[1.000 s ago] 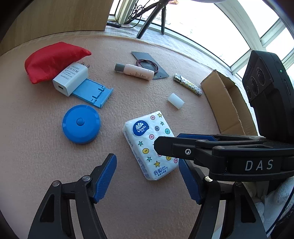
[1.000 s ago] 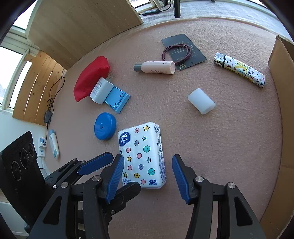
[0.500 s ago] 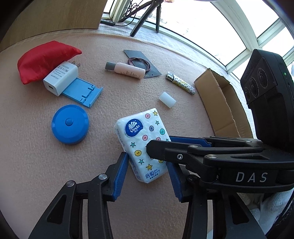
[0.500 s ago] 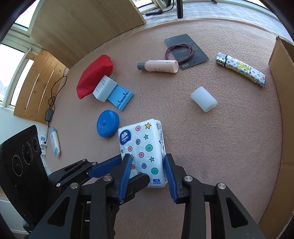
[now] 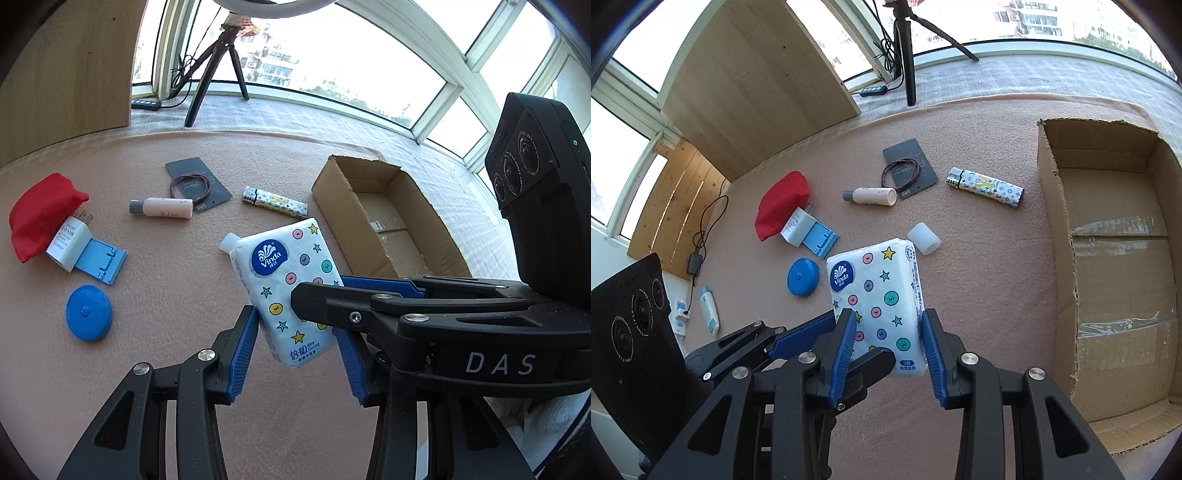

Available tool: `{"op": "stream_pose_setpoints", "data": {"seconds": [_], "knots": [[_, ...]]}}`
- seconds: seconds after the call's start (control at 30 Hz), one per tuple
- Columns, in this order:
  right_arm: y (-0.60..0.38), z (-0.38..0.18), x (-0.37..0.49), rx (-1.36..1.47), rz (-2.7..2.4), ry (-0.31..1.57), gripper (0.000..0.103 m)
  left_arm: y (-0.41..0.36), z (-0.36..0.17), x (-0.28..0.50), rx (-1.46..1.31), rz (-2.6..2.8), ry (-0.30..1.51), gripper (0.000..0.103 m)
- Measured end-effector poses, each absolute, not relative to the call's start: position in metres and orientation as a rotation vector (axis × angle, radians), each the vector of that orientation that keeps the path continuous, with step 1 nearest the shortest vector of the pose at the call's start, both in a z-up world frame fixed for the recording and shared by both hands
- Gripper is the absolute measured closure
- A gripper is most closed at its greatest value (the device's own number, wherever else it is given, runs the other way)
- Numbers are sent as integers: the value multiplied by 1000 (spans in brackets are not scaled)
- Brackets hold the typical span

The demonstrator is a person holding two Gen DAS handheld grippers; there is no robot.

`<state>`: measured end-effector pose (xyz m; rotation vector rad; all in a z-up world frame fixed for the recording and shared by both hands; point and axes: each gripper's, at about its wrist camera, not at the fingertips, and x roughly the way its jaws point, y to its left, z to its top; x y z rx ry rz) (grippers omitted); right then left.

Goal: Organize objects
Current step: 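Carry the tissue pack with the right gripper into the cardboard box and release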

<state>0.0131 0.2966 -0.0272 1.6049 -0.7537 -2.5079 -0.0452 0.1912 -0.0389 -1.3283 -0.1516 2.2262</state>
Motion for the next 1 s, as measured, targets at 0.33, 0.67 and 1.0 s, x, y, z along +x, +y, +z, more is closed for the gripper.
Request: {"op": "stream_pose_setpoints", "data": {"seconds": [0.33, 0.67, 1.0], "knots": [[364, -1, 63, 1563, -2661, -837, 69, 279, -10, -30, -1225, 2140, -75, 56], [408, -9, 92, 1585, -2706, -941, 69, 341, -14, -20, -1222, 2058, -26, 56], [420, -12, 102, 1587, -2741, -941, 69, 356, -19, -19, -1235, 2052, 11, 51]]}}
